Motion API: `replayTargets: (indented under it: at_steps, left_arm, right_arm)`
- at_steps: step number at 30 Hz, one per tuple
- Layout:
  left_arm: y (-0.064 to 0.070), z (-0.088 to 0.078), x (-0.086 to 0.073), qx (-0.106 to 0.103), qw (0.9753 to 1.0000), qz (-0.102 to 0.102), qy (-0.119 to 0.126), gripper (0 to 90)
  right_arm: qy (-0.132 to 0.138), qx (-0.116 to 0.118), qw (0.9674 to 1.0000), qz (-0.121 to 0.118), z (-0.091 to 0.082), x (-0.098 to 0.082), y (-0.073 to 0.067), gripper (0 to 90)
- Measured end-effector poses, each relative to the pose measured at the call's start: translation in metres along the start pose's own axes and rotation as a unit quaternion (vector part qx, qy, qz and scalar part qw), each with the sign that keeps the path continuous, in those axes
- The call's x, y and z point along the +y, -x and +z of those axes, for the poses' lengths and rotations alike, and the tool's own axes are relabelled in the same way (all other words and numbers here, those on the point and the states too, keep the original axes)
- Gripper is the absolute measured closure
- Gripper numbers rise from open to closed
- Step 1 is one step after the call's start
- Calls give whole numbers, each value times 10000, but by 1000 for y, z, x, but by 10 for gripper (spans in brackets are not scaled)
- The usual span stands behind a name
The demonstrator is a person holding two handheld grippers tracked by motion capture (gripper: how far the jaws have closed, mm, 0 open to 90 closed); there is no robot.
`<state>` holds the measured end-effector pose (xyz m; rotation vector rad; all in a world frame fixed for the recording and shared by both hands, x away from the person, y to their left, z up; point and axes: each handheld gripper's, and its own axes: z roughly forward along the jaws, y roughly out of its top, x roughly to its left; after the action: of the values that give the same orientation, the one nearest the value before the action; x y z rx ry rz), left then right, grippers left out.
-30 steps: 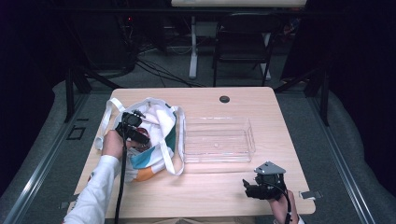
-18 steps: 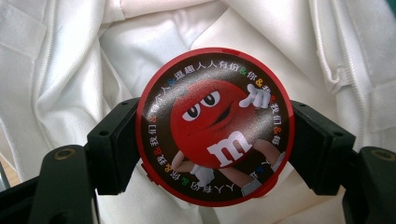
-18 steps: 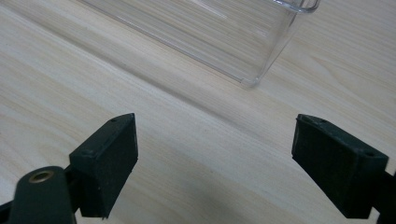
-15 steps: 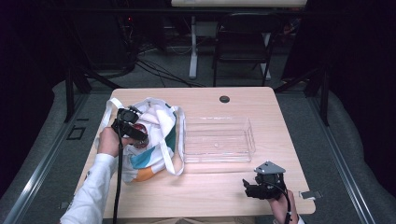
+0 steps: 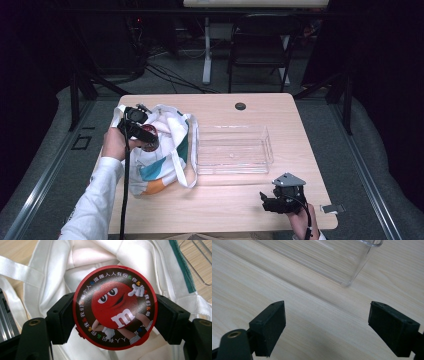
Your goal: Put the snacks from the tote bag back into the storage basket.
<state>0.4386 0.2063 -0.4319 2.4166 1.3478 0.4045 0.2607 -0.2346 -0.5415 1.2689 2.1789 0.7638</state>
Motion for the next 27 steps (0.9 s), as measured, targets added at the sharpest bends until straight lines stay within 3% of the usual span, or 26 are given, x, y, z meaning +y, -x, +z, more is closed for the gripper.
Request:
replayTargets:
  at_steps: [27]
  left_arm:
    - [9, -34, 27, 58, 9996, 203, 210, 264]
  right_arm:
    - [-14, 9, 10000, -7, 0, 0, 0, 139]
